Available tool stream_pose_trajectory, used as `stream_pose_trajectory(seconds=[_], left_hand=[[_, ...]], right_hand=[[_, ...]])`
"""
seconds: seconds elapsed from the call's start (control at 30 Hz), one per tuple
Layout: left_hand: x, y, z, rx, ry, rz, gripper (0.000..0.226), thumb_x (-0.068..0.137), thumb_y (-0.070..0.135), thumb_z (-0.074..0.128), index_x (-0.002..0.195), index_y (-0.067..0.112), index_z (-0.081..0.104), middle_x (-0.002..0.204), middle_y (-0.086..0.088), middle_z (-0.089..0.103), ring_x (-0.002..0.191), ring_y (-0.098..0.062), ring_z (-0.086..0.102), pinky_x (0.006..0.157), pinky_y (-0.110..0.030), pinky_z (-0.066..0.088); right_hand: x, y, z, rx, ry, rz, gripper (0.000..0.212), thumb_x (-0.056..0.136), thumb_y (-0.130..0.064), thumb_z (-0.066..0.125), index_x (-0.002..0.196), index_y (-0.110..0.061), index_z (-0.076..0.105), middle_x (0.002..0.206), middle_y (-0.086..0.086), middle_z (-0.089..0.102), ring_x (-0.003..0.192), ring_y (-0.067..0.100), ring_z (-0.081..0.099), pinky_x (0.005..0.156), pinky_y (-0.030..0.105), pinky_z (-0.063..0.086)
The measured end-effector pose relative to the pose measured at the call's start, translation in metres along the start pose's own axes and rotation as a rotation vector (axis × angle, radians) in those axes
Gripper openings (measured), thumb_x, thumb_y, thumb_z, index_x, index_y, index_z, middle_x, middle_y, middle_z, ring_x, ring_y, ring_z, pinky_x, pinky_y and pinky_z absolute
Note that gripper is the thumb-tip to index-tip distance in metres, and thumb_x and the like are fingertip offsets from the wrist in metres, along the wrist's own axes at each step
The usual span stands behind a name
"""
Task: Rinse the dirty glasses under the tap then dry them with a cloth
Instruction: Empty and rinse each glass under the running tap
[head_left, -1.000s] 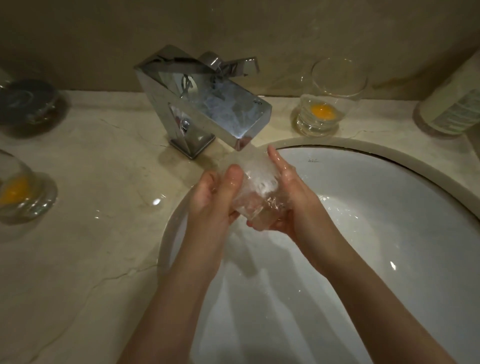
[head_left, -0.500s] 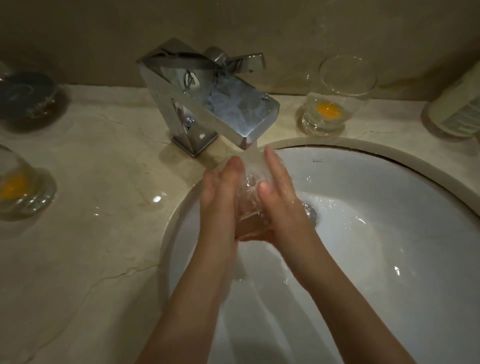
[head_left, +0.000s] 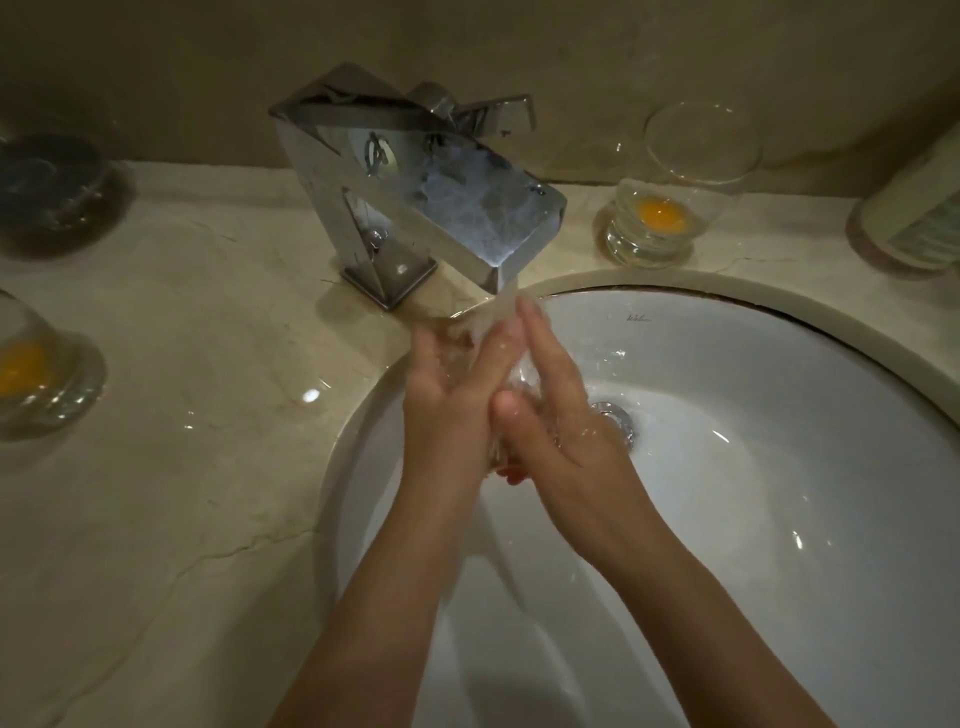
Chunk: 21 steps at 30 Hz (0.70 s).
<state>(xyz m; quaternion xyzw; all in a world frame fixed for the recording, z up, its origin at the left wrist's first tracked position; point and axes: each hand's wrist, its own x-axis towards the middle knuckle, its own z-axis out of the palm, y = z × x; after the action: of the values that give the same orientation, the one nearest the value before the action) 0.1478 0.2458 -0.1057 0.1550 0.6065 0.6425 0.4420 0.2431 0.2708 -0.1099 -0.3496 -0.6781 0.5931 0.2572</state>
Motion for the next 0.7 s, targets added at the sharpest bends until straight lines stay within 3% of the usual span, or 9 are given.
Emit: stream_pose_trajectory(seconds=[0.03,0.1,0.17,0.23,0.33,0.43,0.5,0.6,0.7], left_hand=[[-0.001,0.002,0.001,0.030,0.020,0.044,0.028,0.087,0.035,0.070,0.112,0.029,0.058,0.098,0.007,0.072,0.072,-0.006,0.072,0.050,-0.021,0.052],[-0.001,0.003,0.000,0.052,0.023,0.062,0.037,0.081,0.042,0.071,0.111,0.027,0.057,0.101,0.002,0.069,0.070,-0.008,0.071,0.049,-0.020,0.051],[-0.001,0.000,-0.002,0.008,-0.034,-0.053,0.058,0.072,0.059,0.063,0.117,0.023,0.059,0.096,-0.007,0.069,0.060,-0.019,0.067,0.040,-0.026,0.045],[-0.001,-0.003,-0.005,-0.103,-0.082,-0.201,0.078,0.067,0.071,0.057,0.121,0.015,0.062,0.087,-0.012,0.067,0.052,-0.021,0.060,0.035,-0.022,0.038],[0.000,-0.002,-0.002,-0.127,-0.088,-0.193,0.088,0.062,0.073,0.060,0.132,0.021,0.056,0.107,-0.014,0.068,0.072,-0.025,0.070,0.045,-0.026,0.046],[0.003,0.001,0.004,-0.002,0.013,-0.010,0.053,0.079,0.048,0.071,0.126,0.028,0.056,0.111,-0.001,0.069,0.083,-0.016,0.073,0.053,-0.029,0.055],[0.001,0.003,0.008,0.076,0.051,0.062,0.046,0.082,0.040,0.073,0.122,0.027,0.056,0.110,0.004,0.069,0.087,-0.009,0.072,0.059,-0.023,0.055],[0.002,0.003,0.007,0.072,0.037,0.027,0.052,0.081,0.039,0.075,0.124,0.020,0.054,0.102,-0.001,0.068,0.070,-0.008,0.071,0.046,-0.021,0.050],[0.004,0.002,0.003,-0.081,-0.085,-0.205,0.080,0.064,0.059,0.073,0.129,0.015,0.057,0.089,-0.016,0.065,0.045,-0.017,0.061,0.035,-0.024,0.040]], right_hand=[[-0.001,0.000,0.000,-0.043,0.009,-0.018,0.051,0.090,-0.063,0.047,0.124,-0.082,0.014,0.085,-0.002,0.071,0.075,0.012,0.069,0.070,0.030,0.058],[-0.001,-0.002,0.000,0.025,0.019,-0.005,0.049,0.086,-0.063,0.047,0.121,-0.083,0.020,0.083,-0.002,0.071,0.073,0.013,0.070,0.065,0.027,0.057],[0.000,-0.004,0.001,0.196,-0.003,0.049,0.045,0.086,-0.059,0.048,0.122,-0.079,0.028,0.089,0.001,0.072,0.070,0.014,0.070,0.058,0.023,0.054],[0.001,-0.005,0.001,0.372,-0.034,0.088,0.044,0.087,-0.054,0.046,0.125,-0.073,0.033,0.095,0.005,0.072,0.064,0.018,0.067,0.052,0.025,0.051],[0.004,-0.004,-0.002,0.269,0.002,0.045,0.047,0.087,-0.054,0.048,0.127,-0.073,0.032,0.096,0.001,0.072,0.067,0.017,0.069,0.053,0.025,0.051],[0.004,-0.002,-0.006,-0.022,0.040,-0.033,0.053,0.085,-0.060,0.043,0.129,-0.077,0.019,0.081,-0.003,0.070,0.069,0.013,0.068,0.061,0.017,0.052],[0.002,-0.001,-0.007,-0.088,0.061,-0.043,0.050,0.085,-0.061,0.039,0.126,-0.080,0.018,0.078,-0.005,0.070,0.071,0.010,0.068,0.067,0.020,0.054],[-0.001,-0.002,-0.007,0.007,0.074,-0.006,0.047,0.088,-0.056,0.049,0.120,-0.081,0.026,0.079,-0.002,0.071,0.071,0.016,0.070,0.063,0.024,0.055],[0.001,-0.007,-0.006,0.267,0.006,0.082,0.044,0.088,-0.047,0.048,0.118,-0.077,0.035,0.085,0.001,0.073,0.064,0.017,0.069,0.054,0.023,0.052]])
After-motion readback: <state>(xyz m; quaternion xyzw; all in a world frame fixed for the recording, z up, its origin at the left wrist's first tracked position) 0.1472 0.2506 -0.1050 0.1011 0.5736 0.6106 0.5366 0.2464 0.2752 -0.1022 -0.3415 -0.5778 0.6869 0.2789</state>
